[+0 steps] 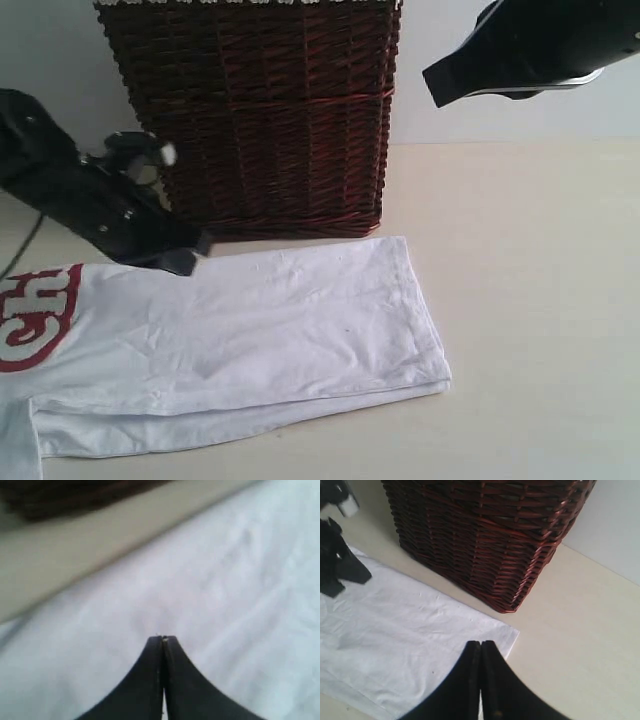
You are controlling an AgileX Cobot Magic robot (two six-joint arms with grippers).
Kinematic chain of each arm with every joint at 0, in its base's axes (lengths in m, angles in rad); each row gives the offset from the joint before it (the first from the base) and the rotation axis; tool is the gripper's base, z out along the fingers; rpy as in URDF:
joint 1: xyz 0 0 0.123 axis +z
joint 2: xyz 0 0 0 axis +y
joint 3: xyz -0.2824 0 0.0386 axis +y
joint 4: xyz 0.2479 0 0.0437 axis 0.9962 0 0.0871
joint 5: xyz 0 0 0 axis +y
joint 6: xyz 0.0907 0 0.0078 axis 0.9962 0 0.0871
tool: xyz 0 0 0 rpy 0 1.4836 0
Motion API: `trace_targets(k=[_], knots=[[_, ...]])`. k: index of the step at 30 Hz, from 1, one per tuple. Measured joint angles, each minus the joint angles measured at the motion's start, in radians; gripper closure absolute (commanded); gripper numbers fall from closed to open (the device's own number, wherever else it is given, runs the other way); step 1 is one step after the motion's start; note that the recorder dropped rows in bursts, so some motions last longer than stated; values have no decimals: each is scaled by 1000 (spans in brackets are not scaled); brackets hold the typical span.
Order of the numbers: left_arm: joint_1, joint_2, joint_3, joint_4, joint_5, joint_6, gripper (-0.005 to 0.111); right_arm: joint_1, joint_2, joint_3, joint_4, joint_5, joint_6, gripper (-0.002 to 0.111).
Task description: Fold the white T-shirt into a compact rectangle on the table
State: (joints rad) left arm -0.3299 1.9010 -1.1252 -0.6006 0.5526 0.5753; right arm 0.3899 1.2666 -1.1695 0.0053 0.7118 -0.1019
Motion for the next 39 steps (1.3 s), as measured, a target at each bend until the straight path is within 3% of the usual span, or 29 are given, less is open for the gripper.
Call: trace_targets(k=[5,8,20,24,27,31,35,39], knots=[[-206,100,-27,-33,-10,24,107,0,0,0,0,0,0,108],[-280,163,-61,-35,-12,24,107,0,0,0,1,0,0,108],[-488,274,-261,-79,28,20,107,0,0,0,11,0,0,108],[-525,284,-328,-73,95,20,107,0,0,0,11,0,0,108],[-519,247,-347,-13,153,-19,107,0,0,0,15,8,0,108],[-437,102,-316,207,216,-179,107,0,0,0,15,31,0,103],[-264,-83,-216,379,292,-262,107,0,0,0,15,36,0,100],[-109,-228,-114,494,468,-246,107,0,0,0,15,36,0,100]])
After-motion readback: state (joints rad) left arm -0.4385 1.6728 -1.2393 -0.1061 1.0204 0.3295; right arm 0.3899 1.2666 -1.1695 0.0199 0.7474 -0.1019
